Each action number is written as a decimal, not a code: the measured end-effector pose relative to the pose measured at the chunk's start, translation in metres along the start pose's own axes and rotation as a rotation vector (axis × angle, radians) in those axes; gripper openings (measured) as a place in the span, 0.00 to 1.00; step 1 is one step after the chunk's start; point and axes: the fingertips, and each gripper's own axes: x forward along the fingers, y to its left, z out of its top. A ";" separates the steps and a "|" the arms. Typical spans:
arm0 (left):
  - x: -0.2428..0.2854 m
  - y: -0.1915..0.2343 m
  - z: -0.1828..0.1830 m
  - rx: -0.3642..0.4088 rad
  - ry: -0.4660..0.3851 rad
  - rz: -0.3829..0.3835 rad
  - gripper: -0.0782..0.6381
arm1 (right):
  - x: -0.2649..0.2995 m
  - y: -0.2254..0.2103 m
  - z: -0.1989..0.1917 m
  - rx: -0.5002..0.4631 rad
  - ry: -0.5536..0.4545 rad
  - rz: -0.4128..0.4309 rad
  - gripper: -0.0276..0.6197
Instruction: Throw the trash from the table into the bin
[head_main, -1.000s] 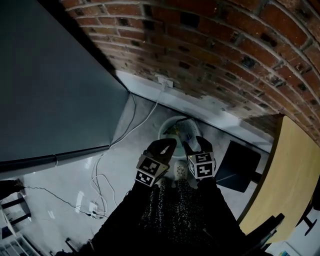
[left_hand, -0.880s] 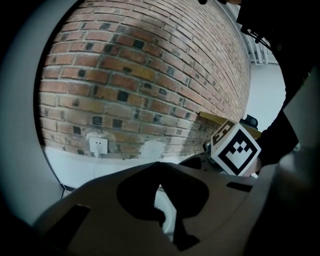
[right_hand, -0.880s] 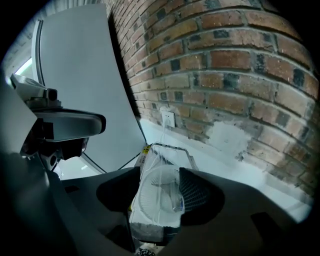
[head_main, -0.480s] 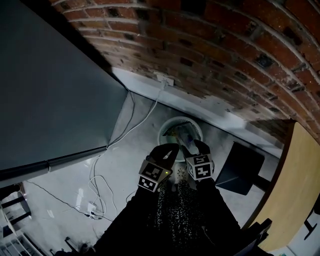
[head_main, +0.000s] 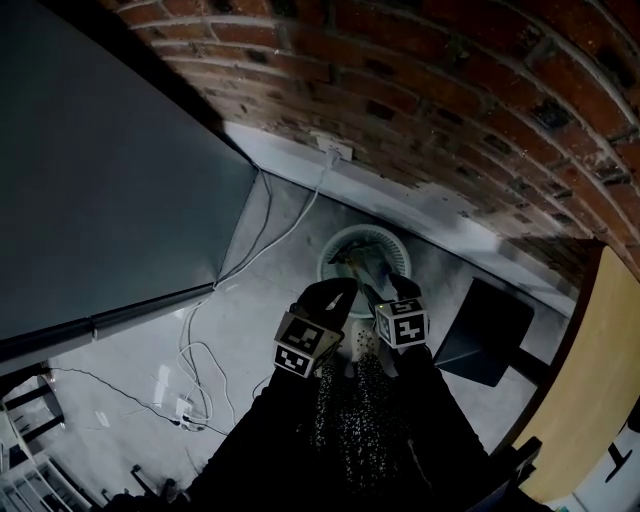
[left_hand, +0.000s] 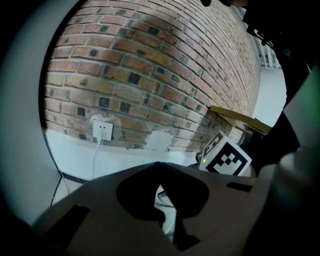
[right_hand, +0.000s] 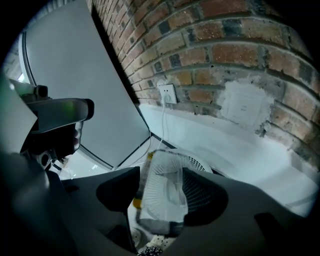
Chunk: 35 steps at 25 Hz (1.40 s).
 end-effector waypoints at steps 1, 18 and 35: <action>-0.001 0.002 0.000 -0.007 -0.004 0.006 0.12 | 0.001 0.000 0.001 0.004 -0.001 0.006 0.44; -0.038 -0.013 0.058 0.022 -0.072 0.003 0.12 | -0.091 0.018 0.090 0.031 -0.269 0.014 0.44; -0.137 -0.059 0.172 0.108 -0.208 0.047 0.12 | -0.259 0.072 0.162 -0.035 -0.480 -0.077 0.07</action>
